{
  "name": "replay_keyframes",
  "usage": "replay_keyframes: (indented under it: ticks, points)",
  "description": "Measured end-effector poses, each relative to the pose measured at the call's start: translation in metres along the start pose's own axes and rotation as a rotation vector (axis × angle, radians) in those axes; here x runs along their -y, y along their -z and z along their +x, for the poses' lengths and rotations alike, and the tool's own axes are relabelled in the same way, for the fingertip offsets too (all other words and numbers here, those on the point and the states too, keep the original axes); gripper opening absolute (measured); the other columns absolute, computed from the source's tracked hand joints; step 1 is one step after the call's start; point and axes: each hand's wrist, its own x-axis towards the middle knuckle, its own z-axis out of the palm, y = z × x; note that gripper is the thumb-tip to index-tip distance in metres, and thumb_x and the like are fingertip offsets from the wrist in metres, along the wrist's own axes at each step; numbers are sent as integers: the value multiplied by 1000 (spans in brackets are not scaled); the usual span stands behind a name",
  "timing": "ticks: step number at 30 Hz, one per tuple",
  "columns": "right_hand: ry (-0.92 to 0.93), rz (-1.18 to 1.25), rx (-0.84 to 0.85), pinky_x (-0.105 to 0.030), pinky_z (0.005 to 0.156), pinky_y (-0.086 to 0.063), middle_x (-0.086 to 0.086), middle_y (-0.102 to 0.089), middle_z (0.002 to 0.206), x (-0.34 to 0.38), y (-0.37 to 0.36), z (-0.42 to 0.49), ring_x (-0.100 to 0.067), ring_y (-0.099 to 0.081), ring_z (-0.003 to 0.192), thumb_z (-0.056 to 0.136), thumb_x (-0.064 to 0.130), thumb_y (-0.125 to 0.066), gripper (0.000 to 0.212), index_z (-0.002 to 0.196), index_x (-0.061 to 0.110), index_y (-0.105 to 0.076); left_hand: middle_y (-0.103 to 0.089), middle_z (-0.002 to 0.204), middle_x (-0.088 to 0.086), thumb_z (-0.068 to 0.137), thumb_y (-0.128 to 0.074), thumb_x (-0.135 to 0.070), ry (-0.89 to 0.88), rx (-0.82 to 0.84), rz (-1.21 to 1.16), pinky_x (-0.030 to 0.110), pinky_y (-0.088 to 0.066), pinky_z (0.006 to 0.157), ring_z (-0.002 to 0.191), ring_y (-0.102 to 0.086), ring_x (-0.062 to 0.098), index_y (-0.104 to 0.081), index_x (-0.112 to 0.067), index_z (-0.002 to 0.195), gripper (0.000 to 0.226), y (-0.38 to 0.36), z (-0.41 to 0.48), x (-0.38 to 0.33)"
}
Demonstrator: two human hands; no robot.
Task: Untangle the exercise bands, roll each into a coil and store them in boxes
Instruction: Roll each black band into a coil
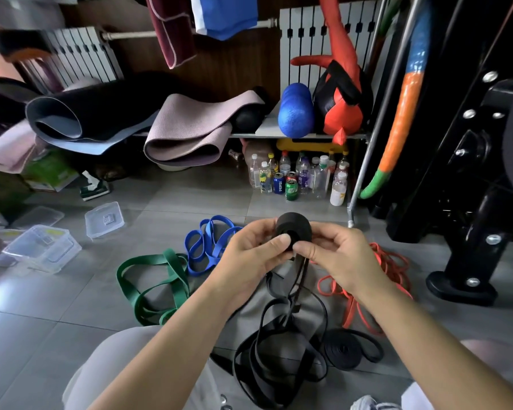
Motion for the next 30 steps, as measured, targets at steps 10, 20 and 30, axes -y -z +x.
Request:
replay_keyframes:
  ticks: [10,20,30]
  points:
    - [61,-704,102,-25,75,-49,14,-62,86,-6,1,-3,-9,-62,85,79,26,-72,27,106,24,-69,-64,92,-15,81,-70,-22,-251,-9,1187,16,-47,76,84,-58,0,-66,-33,104,26,13,2,-3]
    - [28,-127,-34,-13,76,-50,21,-72,88,-5,0,4,0,-68,86,76,7,-74,42,86,48,-69,-73,92,2,88,-56,-3,-69,-157,76,20,-55,74,89,-68,13,-65,-10,106,21,5,5,0]
    - [64,-736,17,-26,77,-51,7,-73,95,-6,0,-2,-10,-66,88,79,20,-72,31,110,25,-69,-59,109,-12,82,-70,-23,-309,-43,1362,23,-44,85,97,-52,6,-55,-30,126,46,7,-1,-2]
